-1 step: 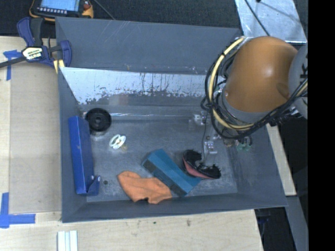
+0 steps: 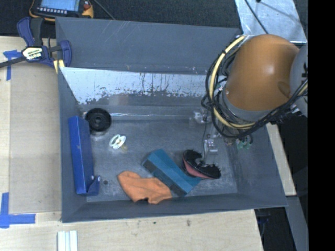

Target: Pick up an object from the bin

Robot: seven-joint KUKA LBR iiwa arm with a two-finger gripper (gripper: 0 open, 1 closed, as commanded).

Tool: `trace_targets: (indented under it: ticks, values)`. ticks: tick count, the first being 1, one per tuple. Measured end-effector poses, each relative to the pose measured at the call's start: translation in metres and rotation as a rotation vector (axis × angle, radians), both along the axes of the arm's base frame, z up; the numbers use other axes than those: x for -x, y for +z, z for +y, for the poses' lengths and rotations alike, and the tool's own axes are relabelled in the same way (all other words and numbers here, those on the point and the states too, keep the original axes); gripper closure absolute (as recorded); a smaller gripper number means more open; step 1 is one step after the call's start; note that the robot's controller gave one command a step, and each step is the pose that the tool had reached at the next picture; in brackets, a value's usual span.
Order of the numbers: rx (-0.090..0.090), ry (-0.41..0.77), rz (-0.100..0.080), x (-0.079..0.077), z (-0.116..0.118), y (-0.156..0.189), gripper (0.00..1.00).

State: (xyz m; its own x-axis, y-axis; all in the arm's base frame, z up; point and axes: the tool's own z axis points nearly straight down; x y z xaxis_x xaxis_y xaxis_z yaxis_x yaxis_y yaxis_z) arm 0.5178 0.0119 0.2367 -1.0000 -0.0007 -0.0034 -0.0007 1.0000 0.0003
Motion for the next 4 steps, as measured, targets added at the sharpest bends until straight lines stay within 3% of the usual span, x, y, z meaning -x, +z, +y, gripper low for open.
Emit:
trace_targets:
  ticks: [1, 2, 3, 4]
  values:
    - [0.000, -0.111, -0.003, -0.008, -0.018, -0.053, 0.00]
    - [0.001, -0.221, 0.003, -0.002, -0.062, -0.077, 0.00]
    - [0.000, -0.260, 0.000, -0.004, -0.066, -0.113, 0.00]
    - [-0.001, -0.479, 0.002, -0.011, -0.065, -0.158, 0.00]
